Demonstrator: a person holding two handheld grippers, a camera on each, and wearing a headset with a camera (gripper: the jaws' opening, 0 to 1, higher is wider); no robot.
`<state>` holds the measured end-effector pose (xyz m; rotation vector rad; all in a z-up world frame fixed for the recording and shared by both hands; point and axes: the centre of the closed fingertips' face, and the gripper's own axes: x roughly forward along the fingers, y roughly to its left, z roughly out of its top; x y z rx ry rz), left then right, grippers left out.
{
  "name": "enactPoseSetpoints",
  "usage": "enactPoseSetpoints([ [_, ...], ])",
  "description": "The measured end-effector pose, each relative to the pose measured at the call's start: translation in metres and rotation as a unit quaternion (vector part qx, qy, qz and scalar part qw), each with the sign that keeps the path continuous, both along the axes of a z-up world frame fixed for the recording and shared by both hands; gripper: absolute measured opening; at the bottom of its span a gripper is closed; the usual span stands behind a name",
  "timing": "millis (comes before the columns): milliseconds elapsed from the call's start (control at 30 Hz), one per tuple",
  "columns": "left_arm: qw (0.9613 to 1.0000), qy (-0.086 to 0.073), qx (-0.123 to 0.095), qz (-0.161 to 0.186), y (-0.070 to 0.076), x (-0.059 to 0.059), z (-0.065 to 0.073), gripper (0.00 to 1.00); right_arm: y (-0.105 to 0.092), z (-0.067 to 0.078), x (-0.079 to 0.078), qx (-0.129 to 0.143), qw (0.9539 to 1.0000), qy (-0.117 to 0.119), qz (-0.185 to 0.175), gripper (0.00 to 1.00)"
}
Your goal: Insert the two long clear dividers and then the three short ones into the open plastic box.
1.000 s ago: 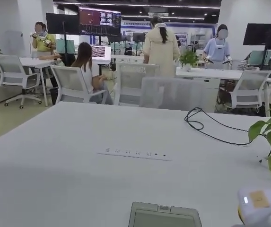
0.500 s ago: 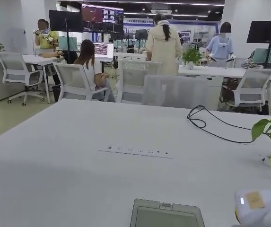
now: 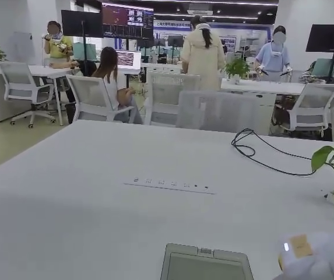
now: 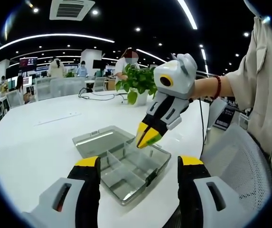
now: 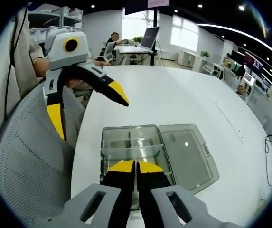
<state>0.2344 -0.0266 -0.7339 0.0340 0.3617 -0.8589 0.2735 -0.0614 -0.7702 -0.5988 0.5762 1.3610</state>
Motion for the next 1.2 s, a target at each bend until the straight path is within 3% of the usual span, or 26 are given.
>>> enactPoseSetpoints([
  [500, 1.0, 0.003, 0.005, 0.005, 0.003, 0.0, -0.003, 0.65, 0.011, -0.008, -0.004, -0.032, 0.9978, -0.012, 0.058, 0.02],
  [700, 1.0, 0.003, 0.004, 0.007, 0.004, 0.0, -0.003, 0.65, 0.012, -0.014, -0.002, -0.041, 0.9976, -0.008, 0.056, 0.02],
  [1200, 1.0, 0.006, 0.007, 0.004, 0.002, 0.001, -0.004, 0.64, 0.012, -0.013, -0.001, -0.027, 0.9984, 0.0, 0.049, 0.02],
])
